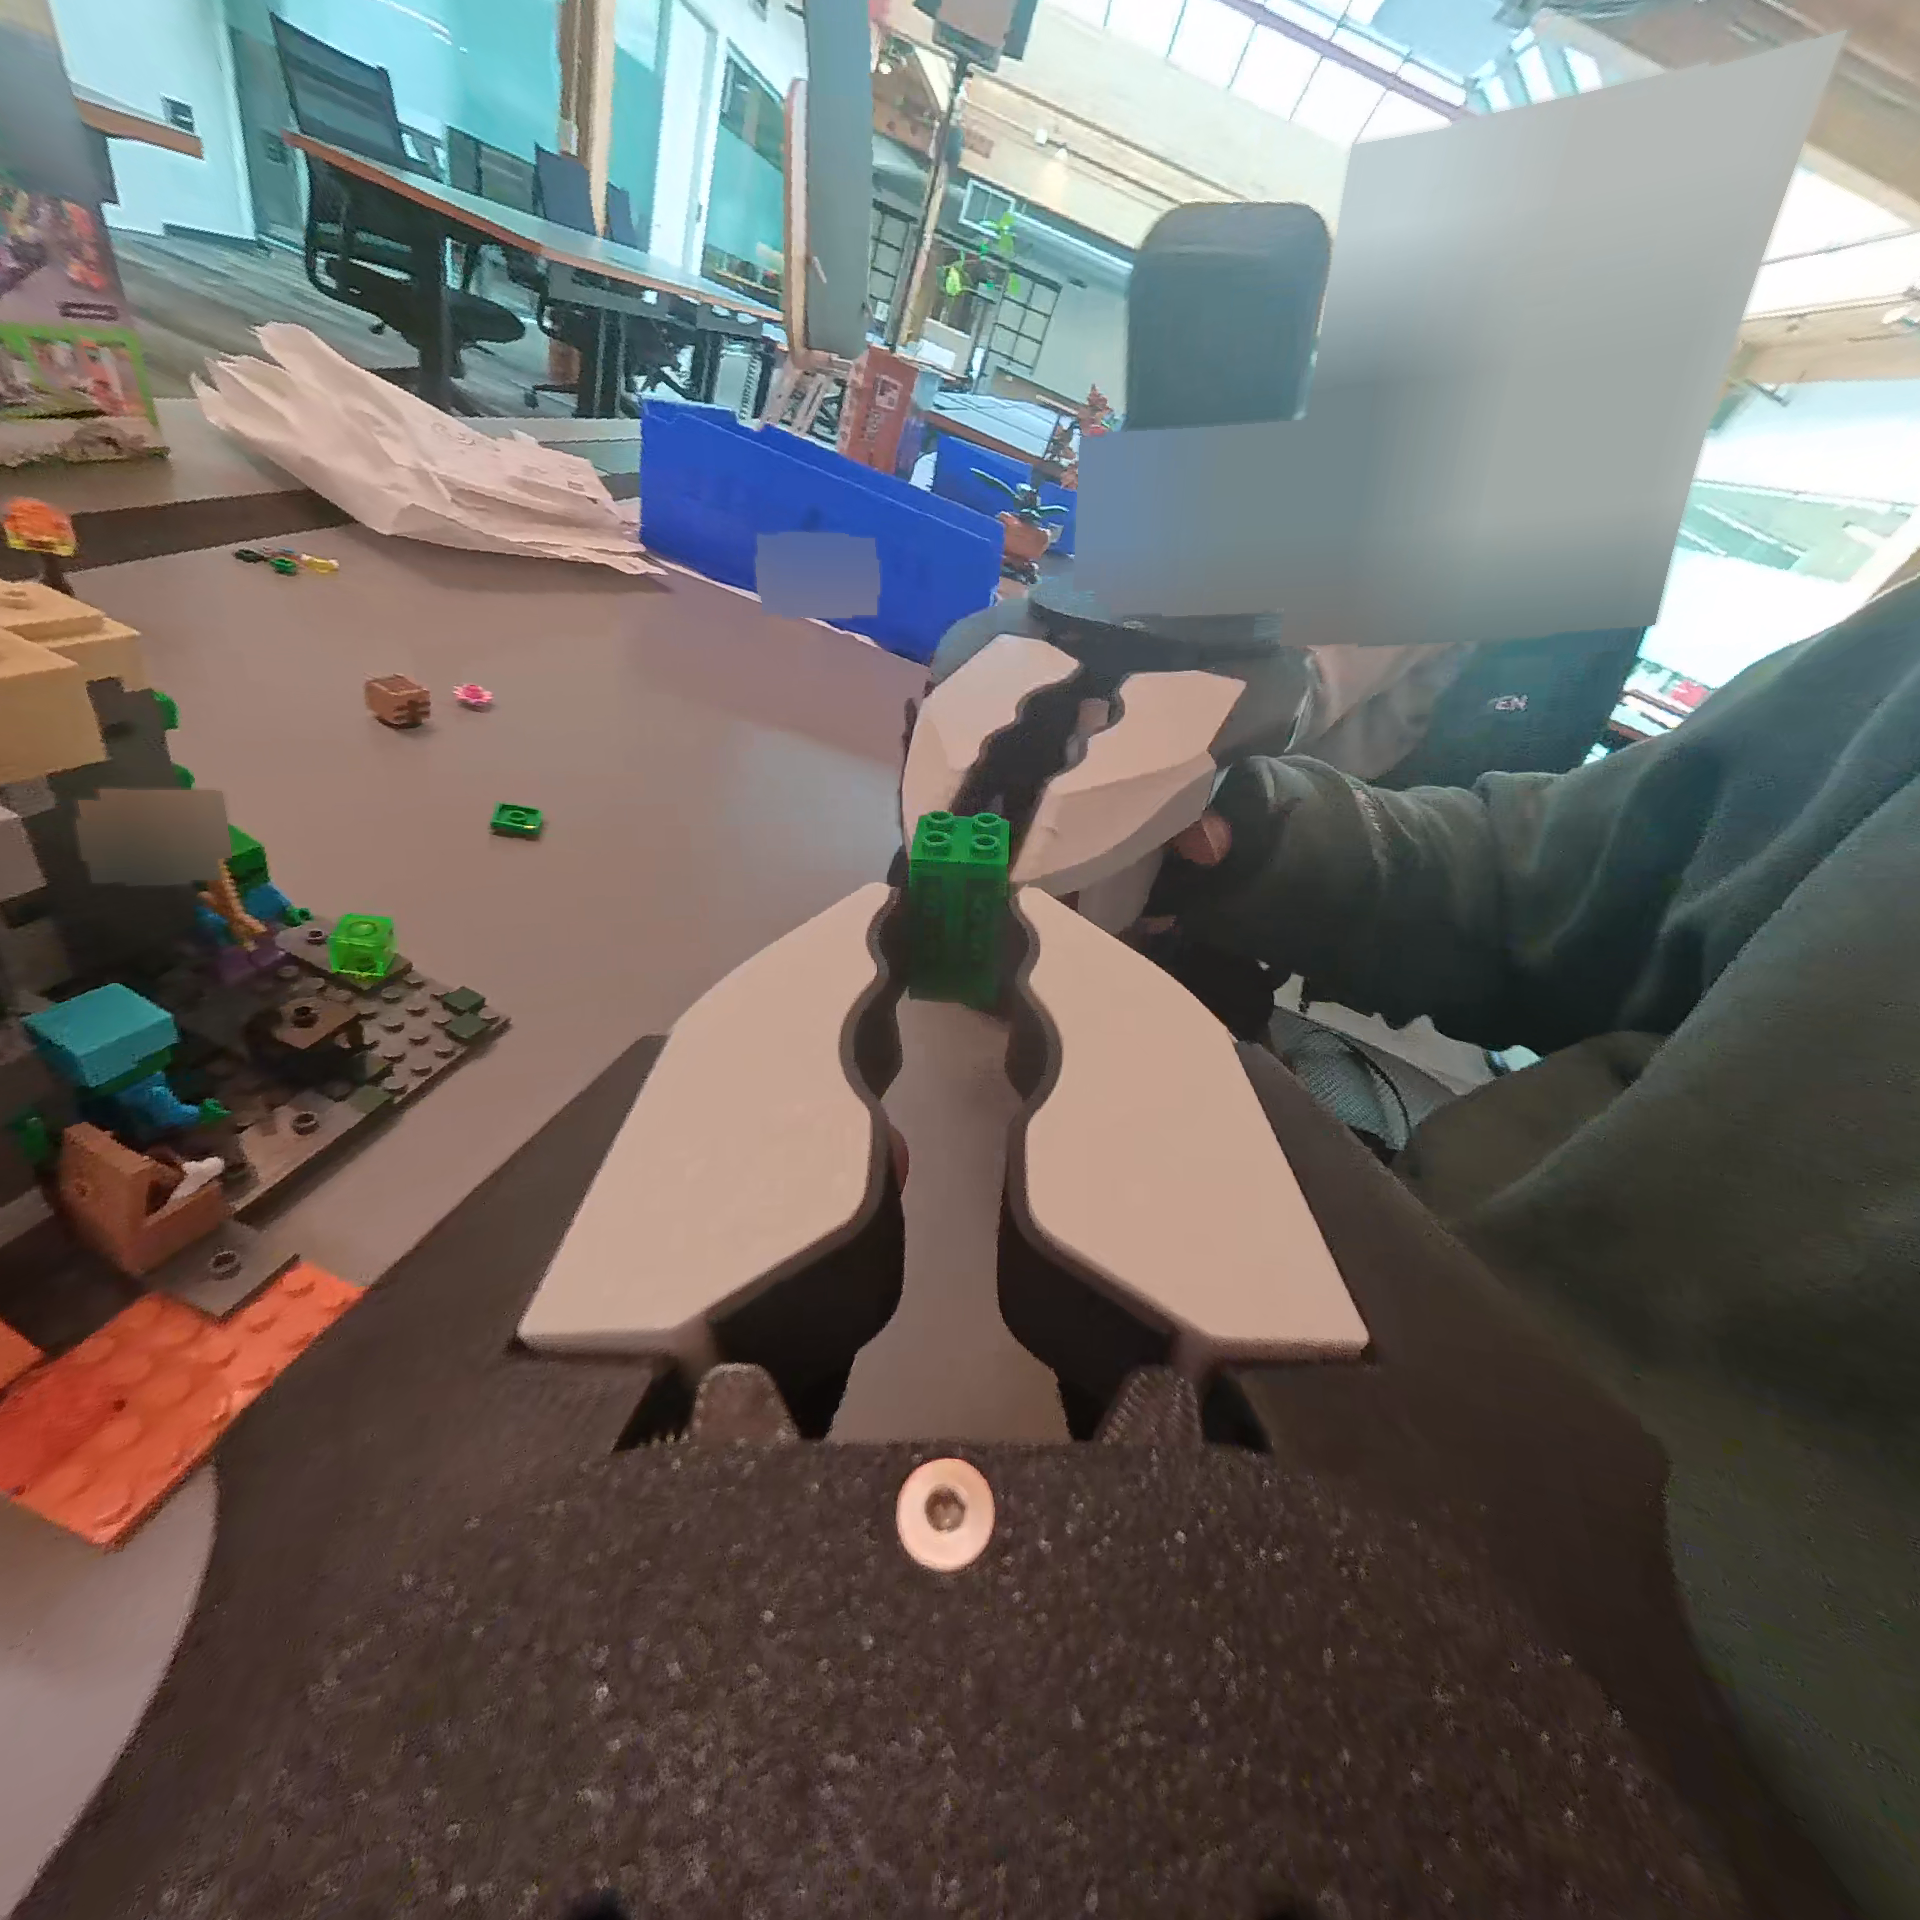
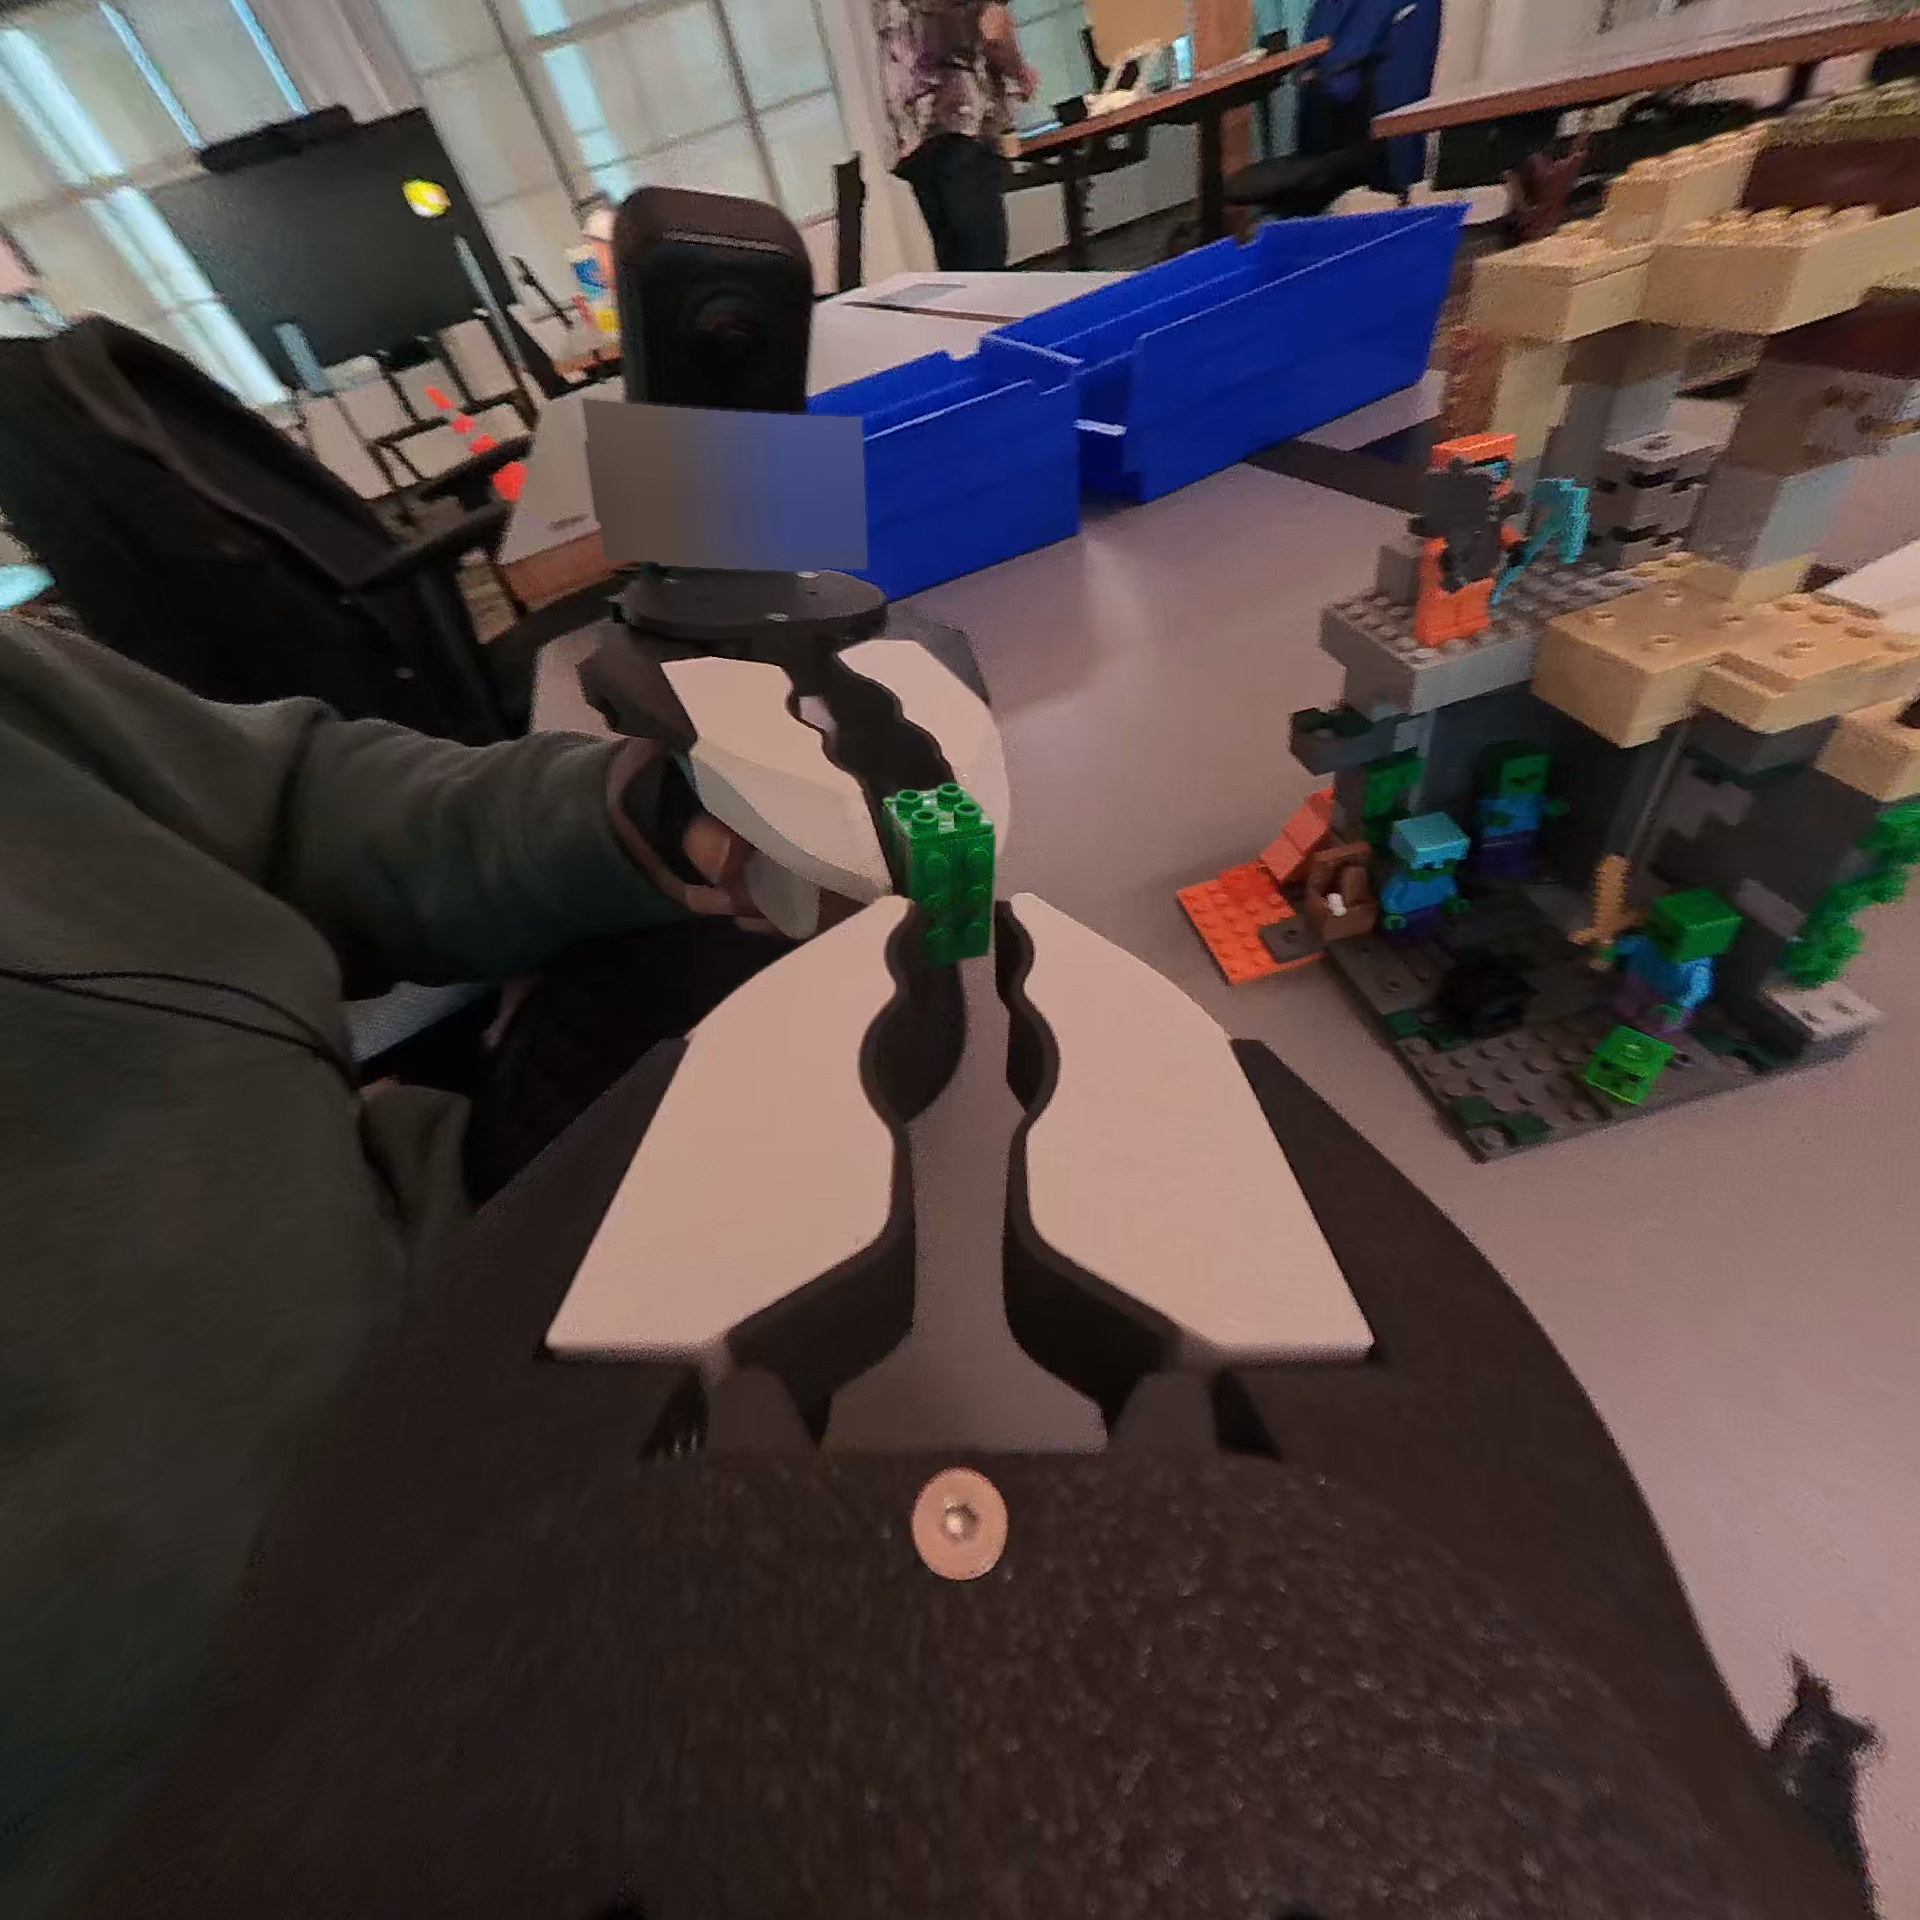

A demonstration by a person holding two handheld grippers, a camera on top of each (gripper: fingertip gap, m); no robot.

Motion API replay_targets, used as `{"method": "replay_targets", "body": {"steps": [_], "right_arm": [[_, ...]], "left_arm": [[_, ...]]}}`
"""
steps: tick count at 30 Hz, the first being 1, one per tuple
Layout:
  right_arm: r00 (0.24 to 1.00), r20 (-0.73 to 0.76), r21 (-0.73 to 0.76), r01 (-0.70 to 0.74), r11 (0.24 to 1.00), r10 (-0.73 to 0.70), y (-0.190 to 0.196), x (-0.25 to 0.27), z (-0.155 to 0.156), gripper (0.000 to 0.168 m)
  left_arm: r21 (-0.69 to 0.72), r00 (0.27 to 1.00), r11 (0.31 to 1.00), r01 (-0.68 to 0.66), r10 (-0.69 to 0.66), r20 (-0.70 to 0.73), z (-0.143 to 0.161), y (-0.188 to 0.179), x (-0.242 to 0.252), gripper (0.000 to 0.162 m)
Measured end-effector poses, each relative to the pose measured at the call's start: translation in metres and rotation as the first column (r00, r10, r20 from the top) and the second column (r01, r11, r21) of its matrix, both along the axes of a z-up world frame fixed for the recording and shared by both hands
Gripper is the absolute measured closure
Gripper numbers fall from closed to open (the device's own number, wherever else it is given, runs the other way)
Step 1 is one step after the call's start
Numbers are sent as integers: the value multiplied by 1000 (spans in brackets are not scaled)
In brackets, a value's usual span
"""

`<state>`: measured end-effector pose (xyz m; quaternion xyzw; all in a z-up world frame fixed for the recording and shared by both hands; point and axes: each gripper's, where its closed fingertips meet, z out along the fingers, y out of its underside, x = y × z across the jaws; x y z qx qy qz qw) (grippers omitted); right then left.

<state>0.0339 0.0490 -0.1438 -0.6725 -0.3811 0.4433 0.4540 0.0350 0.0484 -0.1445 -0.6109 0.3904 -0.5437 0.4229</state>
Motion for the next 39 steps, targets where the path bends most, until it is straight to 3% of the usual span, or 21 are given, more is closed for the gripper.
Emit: {"method": "replay_targets", "body": {"steps": [13,17,22,26,29,34,39], "right_arm": [[970,4,-16,-242,970,242,-27,-9,9,152],[937,33,10,-349,937,349,-41,-11,9,153],[888,-43,-33,-459,888,458,-50,-10,14,155],[880,-75,-67,-474,878,470,-48,-10,11,155],[917,-67,-56,-398,916,394,-37,-12,8,155],[955,-10,-36,-296,954,296,-30,-13,4,151],[957,21,-66,-289,955,291,-29,-11,0,150]], "left_arm": [[2,982,982,187,-187,25,9,-28,-1,145],[-47,951,951,307,-304,55,9,-42,-4,145],[-108,907,905,412,-395,147,16,-51,-6,145],[-127,911,907,401,-382,155,13,-48,-6,145],[-125,937,933,339,-323,132,10,-37,-7,145],[-55,966,966,254,-250,65,5,-30,-5,145],[40,977,977,210,-209,-27,0,-31,-3,145]]}}
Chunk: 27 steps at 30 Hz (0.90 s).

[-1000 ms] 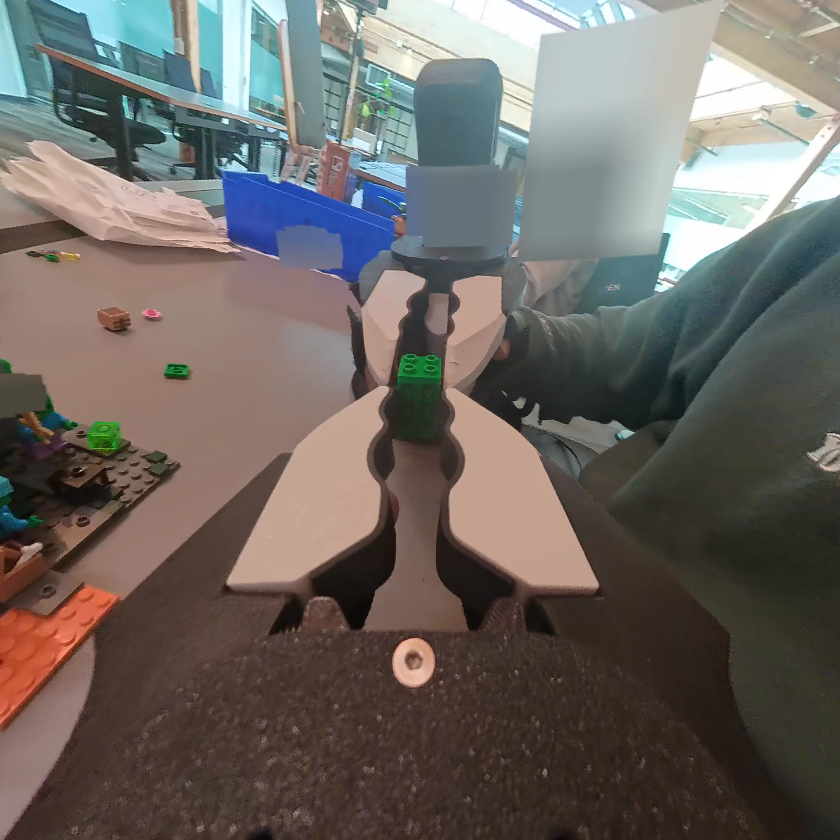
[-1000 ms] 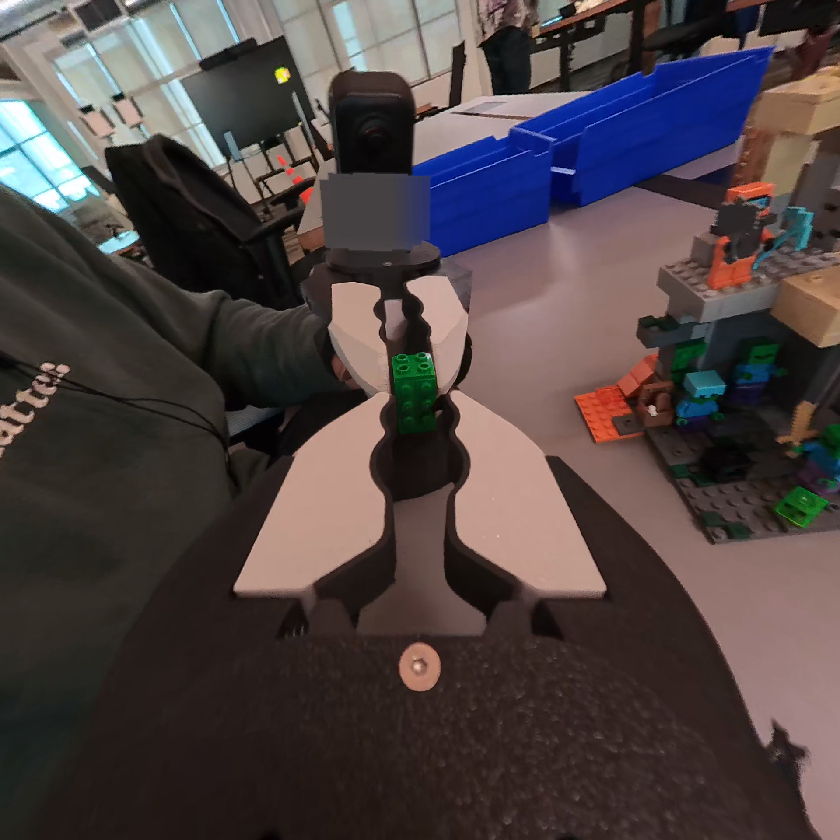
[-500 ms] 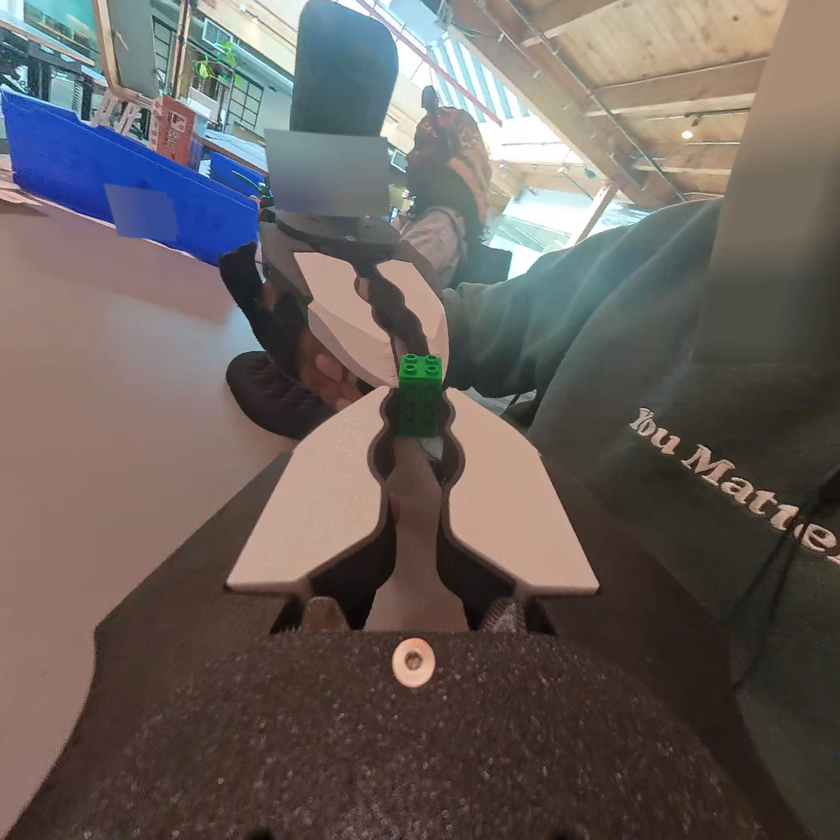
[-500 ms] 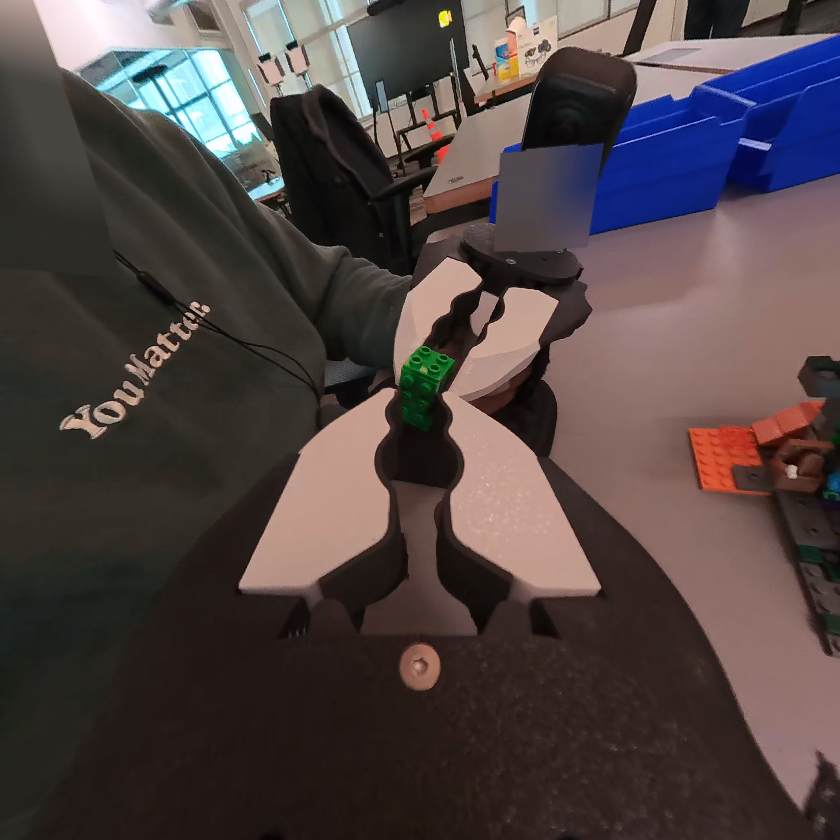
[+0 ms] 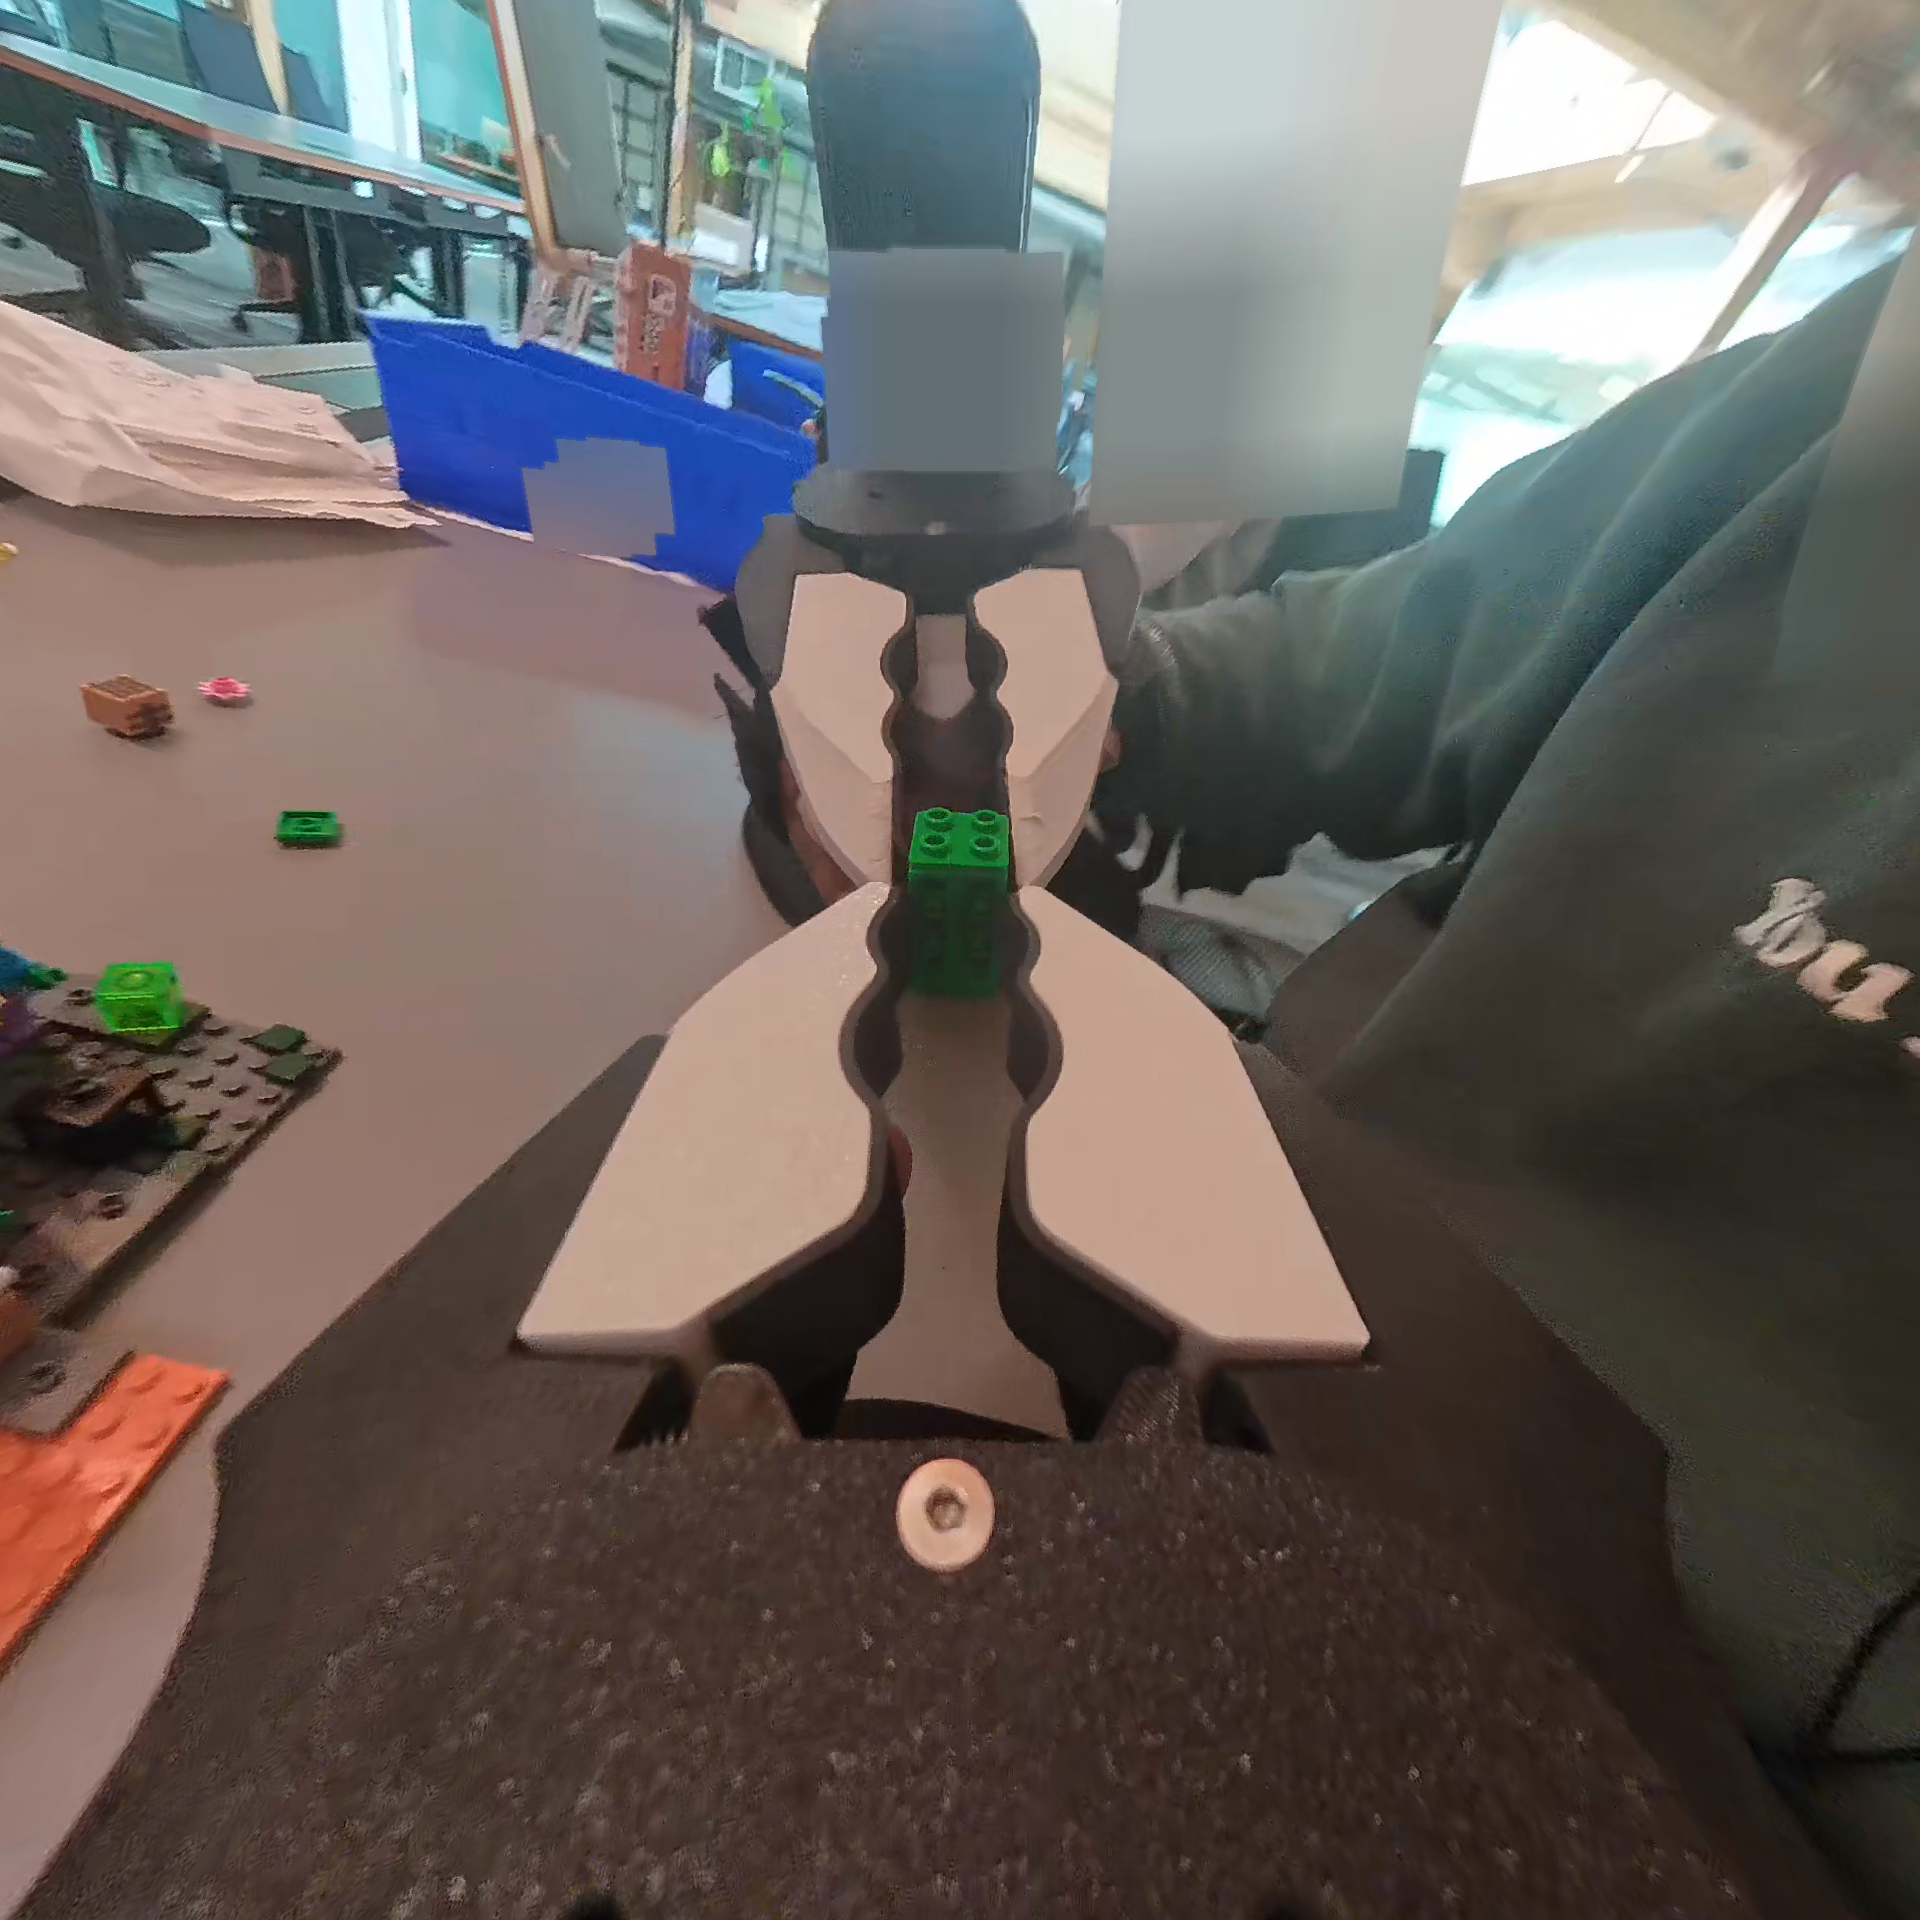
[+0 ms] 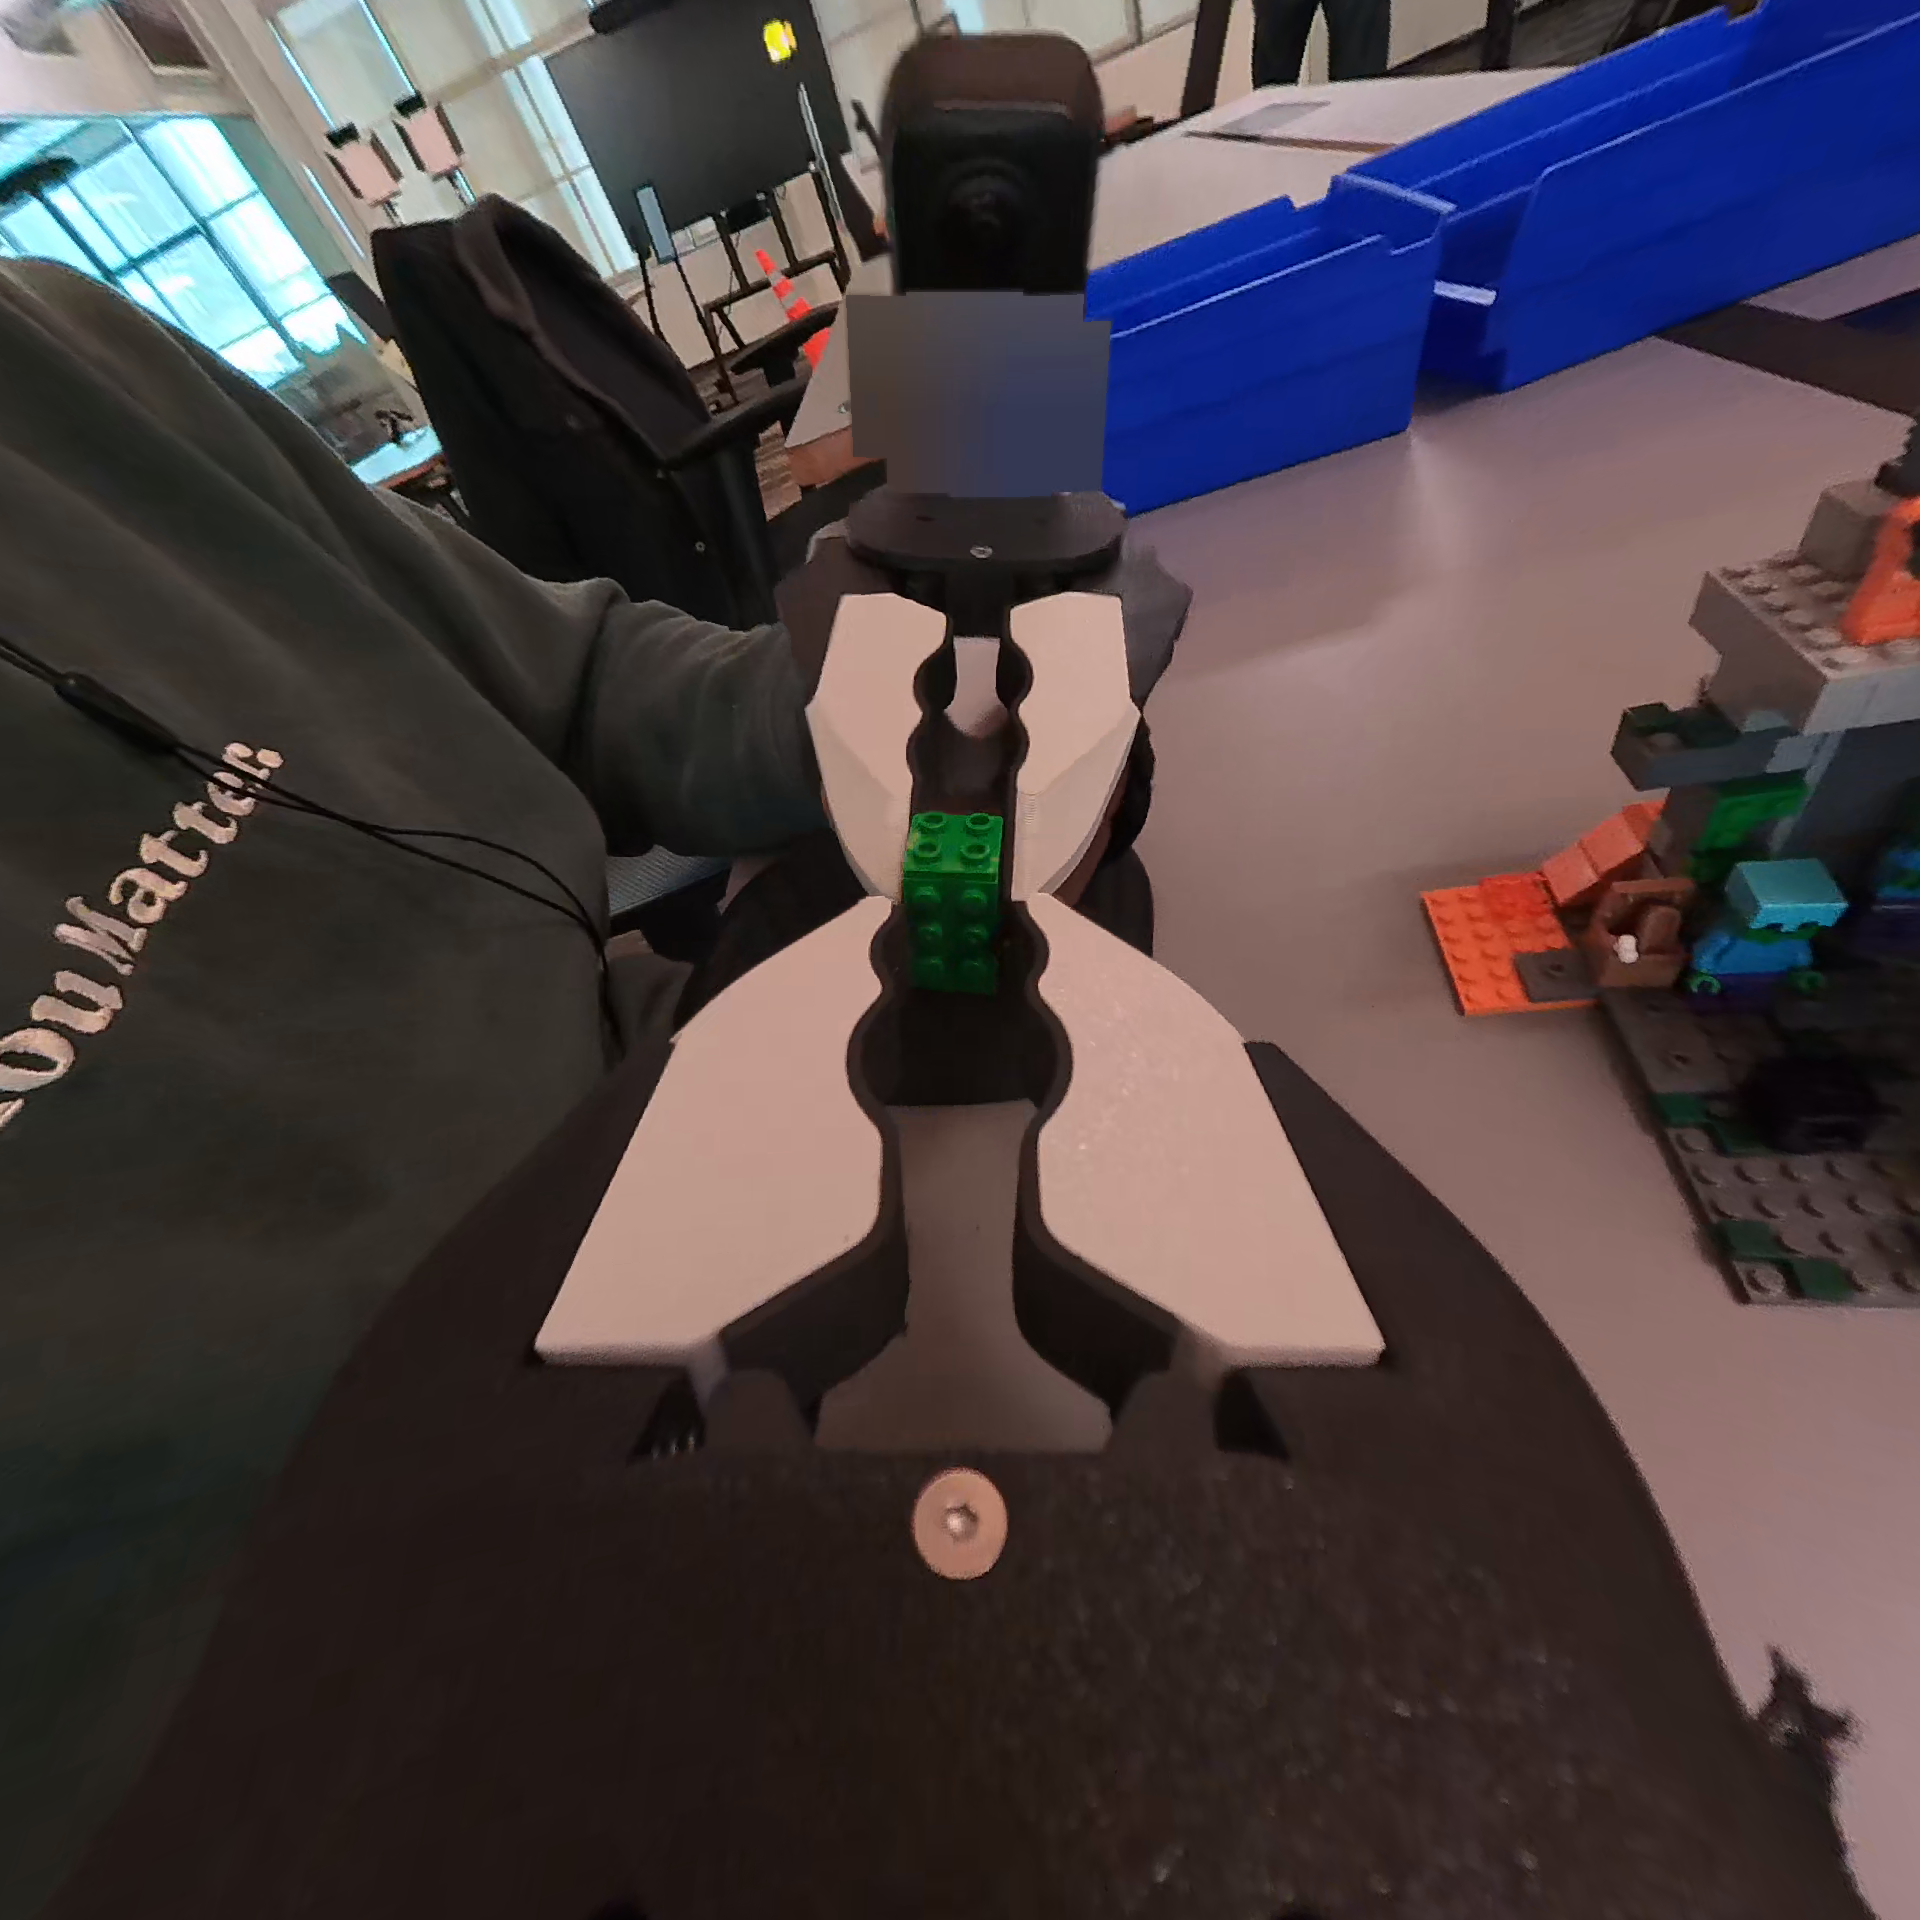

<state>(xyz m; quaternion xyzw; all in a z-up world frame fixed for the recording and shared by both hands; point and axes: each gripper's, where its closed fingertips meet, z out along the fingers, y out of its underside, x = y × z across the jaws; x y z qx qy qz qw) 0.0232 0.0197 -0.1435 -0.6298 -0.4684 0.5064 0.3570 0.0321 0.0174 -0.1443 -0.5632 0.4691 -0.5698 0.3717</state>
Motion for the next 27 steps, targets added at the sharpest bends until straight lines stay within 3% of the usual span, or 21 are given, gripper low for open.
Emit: {"method": "replay_targets", "body": {"steps": [7,13,20,21,27], "right_arm": [[993,111,98,23,995,-34,-2,2,-6,152],[992,63,71,-110,991,106,-22,2,-1,154],[972,-39,-49,-232,972,230,-29,4,3,155],[971,-82,-67,-232,971,226,-29,6,6,168],[989,-80,11,-125,992,125,-18,5,6,168]], "left_arm": [[126,994,991,-53,65,-93,-9,-2,1,145],[-4,993,994,108,-109,-44,-3,-21,2,145],[-160,974,961,227,-222,50,0,-29,3,145],[-189,967,949,251,-240,80,4,-30,1,145],[-155,985,974,163,-152,82,9,-17,-2,145]]}}
